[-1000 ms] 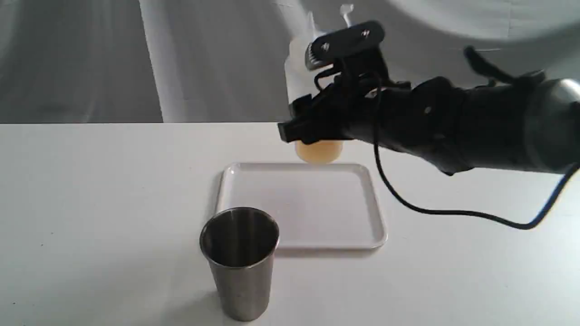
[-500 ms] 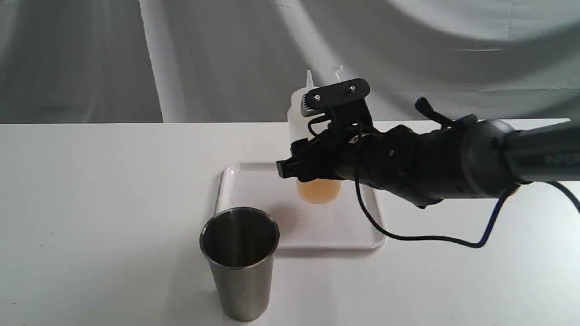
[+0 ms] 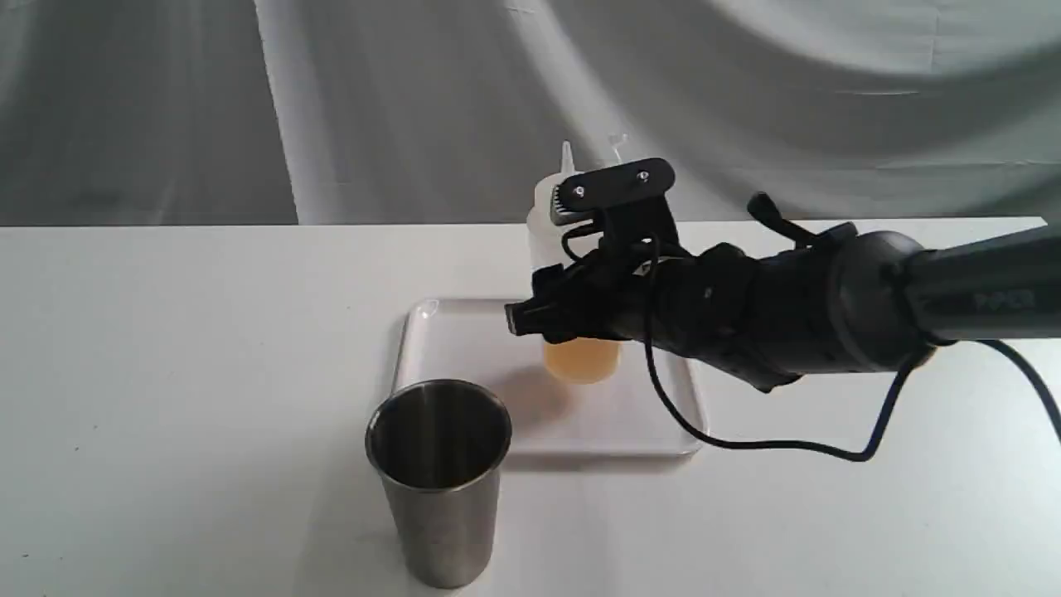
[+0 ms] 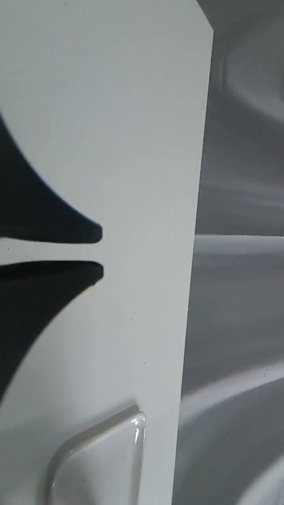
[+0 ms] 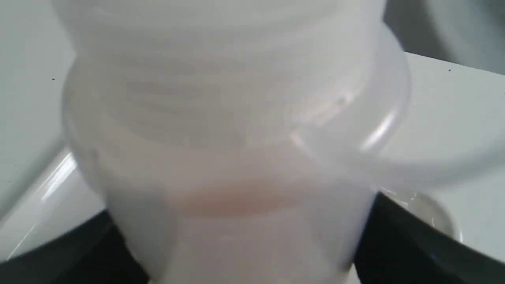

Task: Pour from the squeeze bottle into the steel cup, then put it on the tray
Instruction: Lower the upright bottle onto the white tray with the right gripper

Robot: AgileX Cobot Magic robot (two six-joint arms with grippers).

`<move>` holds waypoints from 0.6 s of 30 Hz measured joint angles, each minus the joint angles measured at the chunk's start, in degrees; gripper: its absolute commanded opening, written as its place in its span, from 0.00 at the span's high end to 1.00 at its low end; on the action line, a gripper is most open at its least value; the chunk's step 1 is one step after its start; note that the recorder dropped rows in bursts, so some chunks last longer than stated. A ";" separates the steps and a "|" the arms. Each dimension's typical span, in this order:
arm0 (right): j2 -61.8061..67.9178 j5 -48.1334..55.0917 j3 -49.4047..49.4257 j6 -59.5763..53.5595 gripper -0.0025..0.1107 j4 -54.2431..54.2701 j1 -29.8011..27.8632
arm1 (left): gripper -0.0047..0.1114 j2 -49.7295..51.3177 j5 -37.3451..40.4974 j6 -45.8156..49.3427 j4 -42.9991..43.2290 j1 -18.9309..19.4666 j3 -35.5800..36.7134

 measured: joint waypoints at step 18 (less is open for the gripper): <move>2.19 -2.32 0.00 2.83 0.98 -5.32 0.00 | 0.89 0.00 0.00 0.00 0.00 0.00 0.00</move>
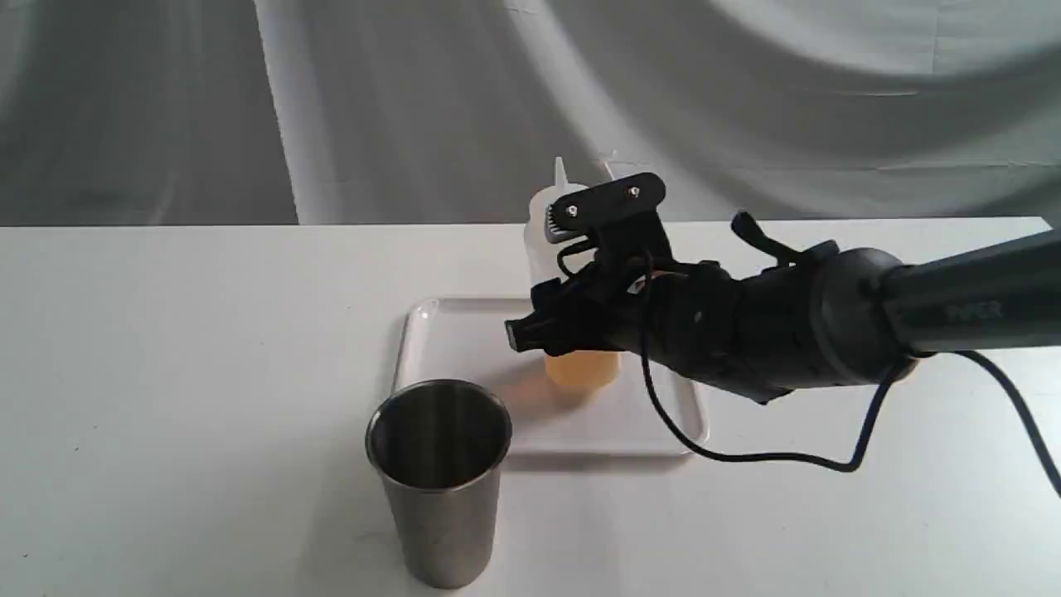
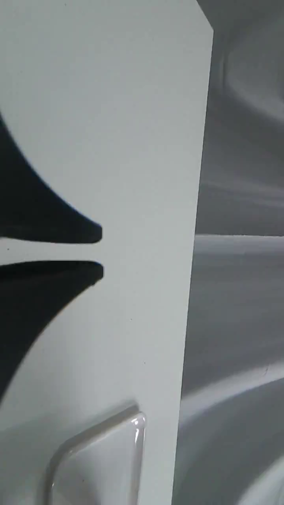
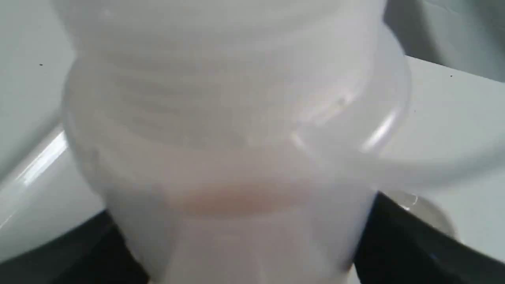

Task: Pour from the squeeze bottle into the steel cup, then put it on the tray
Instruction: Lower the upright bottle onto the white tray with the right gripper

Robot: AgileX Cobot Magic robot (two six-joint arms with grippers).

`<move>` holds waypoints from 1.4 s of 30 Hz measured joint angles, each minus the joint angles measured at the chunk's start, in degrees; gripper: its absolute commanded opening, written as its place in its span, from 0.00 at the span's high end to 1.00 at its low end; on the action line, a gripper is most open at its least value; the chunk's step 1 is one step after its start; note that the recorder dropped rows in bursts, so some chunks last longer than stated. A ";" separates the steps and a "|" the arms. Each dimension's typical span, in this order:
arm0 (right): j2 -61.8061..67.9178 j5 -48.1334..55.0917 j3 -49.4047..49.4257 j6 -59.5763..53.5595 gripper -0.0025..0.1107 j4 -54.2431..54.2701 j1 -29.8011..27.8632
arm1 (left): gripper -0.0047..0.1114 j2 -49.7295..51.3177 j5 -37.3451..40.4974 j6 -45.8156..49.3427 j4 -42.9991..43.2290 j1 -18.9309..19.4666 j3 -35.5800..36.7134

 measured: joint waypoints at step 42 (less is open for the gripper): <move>0.39 1.44 0.00 1.53 0.42 -5.44 0.00 | 0.89 0.00 0.00 0.00 0.00 0.00 0.00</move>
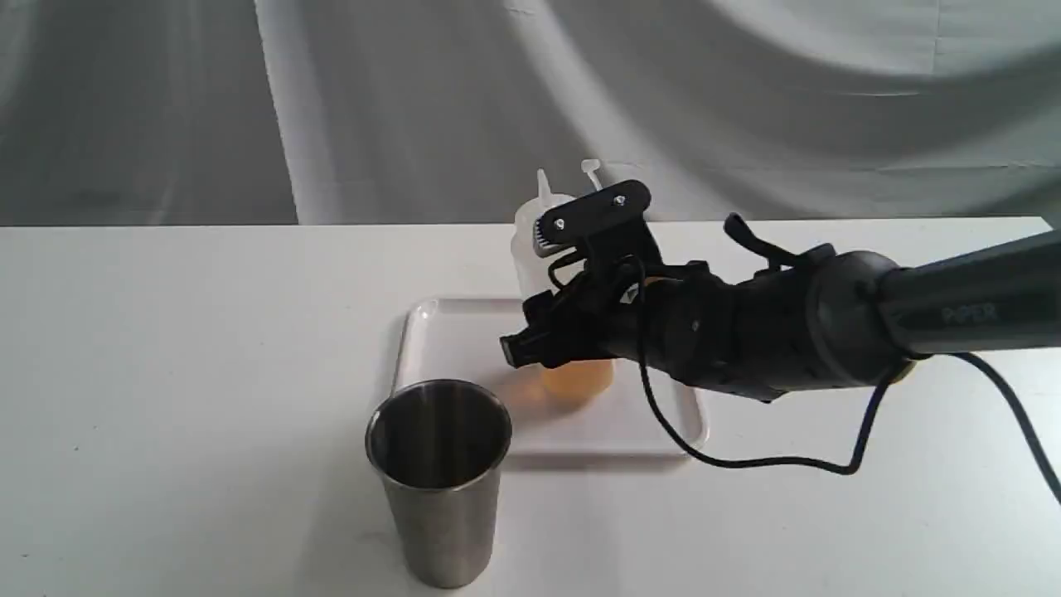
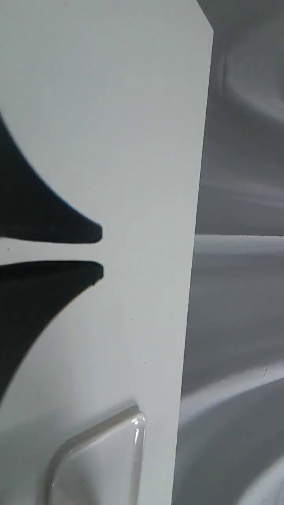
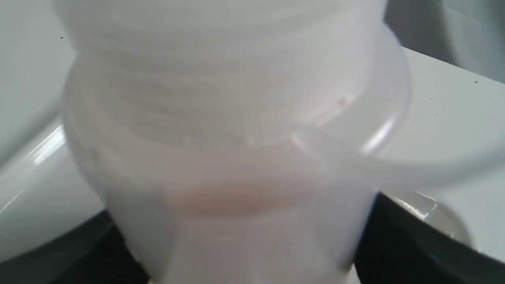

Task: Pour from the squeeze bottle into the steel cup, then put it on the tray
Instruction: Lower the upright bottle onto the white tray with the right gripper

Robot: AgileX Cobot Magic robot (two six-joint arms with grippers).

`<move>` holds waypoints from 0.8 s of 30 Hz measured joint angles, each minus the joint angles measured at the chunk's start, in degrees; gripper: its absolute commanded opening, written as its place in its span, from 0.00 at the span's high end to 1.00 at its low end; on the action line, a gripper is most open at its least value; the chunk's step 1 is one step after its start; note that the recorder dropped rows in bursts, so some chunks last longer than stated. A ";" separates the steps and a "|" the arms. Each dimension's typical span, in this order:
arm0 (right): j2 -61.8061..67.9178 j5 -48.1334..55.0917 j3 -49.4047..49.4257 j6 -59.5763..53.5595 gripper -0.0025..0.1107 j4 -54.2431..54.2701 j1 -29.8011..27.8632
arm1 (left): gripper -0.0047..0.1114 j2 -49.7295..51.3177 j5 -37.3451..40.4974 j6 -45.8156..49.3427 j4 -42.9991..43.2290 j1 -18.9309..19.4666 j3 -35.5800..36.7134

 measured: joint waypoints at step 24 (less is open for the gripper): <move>-0.10 -0.12 -0.45 2.24 0.27 -0.33 0.00 | 0.89 0.00 0.00 0.00 0.00 0.00 0.00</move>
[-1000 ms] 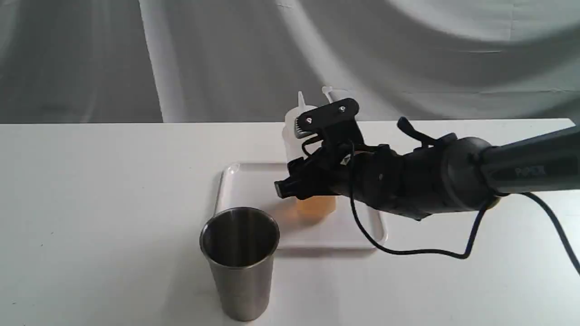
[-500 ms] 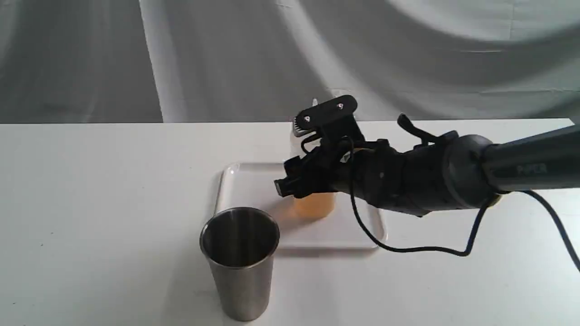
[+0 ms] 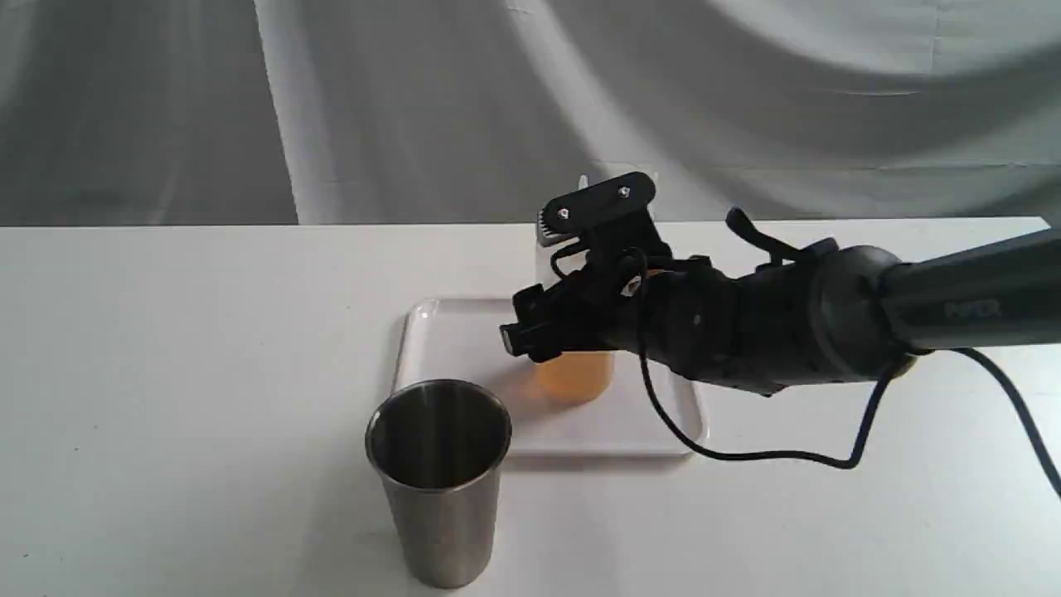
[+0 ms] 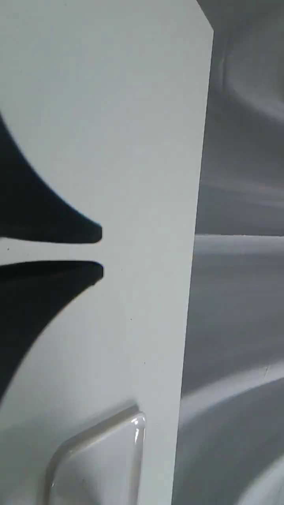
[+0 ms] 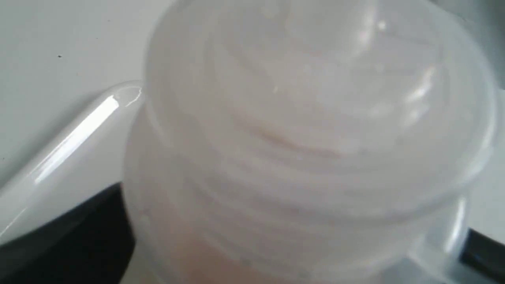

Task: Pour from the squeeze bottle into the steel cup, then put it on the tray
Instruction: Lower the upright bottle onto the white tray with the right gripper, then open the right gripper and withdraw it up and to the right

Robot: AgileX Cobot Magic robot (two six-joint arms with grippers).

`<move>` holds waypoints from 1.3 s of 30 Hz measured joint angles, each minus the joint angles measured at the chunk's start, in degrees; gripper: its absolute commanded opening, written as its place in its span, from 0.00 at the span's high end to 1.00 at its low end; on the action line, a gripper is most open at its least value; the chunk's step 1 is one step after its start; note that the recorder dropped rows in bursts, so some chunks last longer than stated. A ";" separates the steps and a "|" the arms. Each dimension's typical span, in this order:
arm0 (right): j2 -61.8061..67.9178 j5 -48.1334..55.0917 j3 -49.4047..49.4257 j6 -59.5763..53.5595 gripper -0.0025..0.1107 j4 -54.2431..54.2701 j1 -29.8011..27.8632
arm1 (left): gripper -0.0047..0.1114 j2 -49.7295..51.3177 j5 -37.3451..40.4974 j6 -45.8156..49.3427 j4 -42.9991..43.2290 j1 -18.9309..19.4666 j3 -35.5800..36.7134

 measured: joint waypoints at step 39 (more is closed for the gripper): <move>-23.14 0.34 0.00 0.50 0.28 0.00 0.00 | 0.89 0.00 0.00 0.00 0.00 0.00 0.00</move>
